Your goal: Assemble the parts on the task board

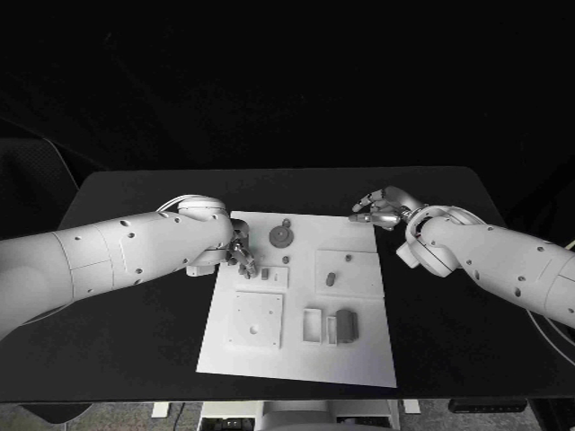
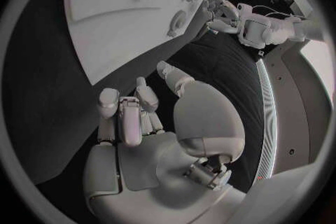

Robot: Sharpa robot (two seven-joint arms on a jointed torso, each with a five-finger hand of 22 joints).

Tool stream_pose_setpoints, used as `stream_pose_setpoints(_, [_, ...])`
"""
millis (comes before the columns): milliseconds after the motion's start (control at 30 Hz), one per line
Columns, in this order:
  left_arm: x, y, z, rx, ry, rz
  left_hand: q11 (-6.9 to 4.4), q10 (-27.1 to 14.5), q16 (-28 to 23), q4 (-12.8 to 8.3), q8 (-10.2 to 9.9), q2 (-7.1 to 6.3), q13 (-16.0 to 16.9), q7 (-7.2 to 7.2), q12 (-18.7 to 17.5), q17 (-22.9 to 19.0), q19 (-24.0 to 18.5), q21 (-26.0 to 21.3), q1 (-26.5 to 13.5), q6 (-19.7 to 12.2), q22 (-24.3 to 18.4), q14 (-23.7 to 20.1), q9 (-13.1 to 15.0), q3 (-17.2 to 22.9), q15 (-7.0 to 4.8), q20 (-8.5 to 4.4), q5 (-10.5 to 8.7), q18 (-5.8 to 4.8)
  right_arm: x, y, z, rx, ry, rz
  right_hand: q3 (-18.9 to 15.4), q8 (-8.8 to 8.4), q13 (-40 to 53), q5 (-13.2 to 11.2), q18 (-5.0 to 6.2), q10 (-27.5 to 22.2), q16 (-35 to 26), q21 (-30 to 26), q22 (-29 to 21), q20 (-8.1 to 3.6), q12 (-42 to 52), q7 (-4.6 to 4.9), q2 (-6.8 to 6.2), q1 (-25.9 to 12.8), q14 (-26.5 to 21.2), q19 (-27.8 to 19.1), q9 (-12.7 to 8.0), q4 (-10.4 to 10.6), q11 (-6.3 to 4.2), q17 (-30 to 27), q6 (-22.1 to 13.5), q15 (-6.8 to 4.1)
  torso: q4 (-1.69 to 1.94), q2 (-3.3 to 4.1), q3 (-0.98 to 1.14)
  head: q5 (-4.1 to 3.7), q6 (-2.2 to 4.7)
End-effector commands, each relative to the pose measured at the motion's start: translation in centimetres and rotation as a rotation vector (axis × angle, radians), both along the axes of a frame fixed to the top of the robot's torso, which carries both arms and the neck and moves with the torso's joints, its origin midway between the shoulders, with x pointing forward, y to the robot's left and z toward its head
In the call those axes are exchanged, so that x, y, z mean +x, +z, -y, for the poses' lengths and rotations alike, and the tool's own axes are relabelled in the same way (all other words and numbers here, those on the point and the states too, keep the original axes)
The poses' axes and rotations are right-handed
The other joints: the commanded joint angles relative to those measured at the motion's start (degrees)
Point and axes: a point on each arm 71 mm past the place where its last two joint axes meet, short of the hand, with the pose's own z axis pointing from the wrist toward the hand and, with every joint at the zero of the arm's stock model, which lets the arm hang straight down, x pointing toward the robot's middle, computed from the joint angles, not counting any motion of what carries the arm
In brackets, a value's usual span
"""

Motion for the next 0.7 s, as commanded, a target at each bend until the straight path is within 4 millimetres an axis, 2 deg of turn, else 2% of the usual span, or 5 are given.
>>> stream_pose_setpoints(33, [-0.15,-0.12,0.16,0.001,-0.005,-0.021,-0.61,-0.1,0.4,-3.0,-0.3,1.89,0.1,0.05,0.3,-0.1,0.0,6.0,1.0,-0.6,0.1,-0.2,0.0,2.6,-0.21,-0.18,0.1,4.53,-0.06,-0.02,-0.18,0.001,0.018,-0.003,0.3,0.2,-0.1,0.2,0.75,-0.4,0.6,3.3,-0.1,0.0,0.1,1.01,-0.02,-0.5,-0.5,0.3,-0.1,0.1,-0.11,-0.1,0.7,0.0,-0.01,0.01,0.01,0.01,0.01])
stream_pose_setpoints(233, [-0.12,-0.12,0.1,-0.008,0.003,-0.02,-0.57,-0.3,0.5,-2.5,-0.7,1.26,0.1,0.3,0.5,-0.3,-0.1,5.9,-0.9,-1.2,0.1,-0.3,0.0,1.4,-0.2,-0.21,-0.36,4.49,-0.06,-0.02,-0.16,0.001,0.018,-0.004,0.3,0.2,-0.1,0.2,0.75,-0.4,0.6,3.3,-0.1,0.0,0.1,1.01,-0.03,-0.5,-0.5,0.3,-0.1,0.1,-0.11,-0.1,0.7,0.0,-0.01,0.02,0.01,0.01,0.01])
stream_pose_setpoints(700, [-0.07,-0.18,0.04,-0.012,0.012,-0.022,-0.57,-0.5,0.8,-2.1,-1.0,1.04,0.3,0.45,0.8,-0.5,-0.1,5.9,-3.2,-1.5,0.2,-0.4,0.1,-0.5,-0.21,-0.28,-0.66,4.5,-0.08,-0.01,-0.09,0.001,0.017,-0.003,0.3,0.2,-0.1,0.2,0.75,-0.4,0.6,3.3,-0.1,0.0,0.1,1.01,-0.03,-0.5,-0.5,0.3,-0.1,0.1,-0.11,-0.1,0.7,0.0,-0.01,0.02,0.03,-0.06,-0.04])
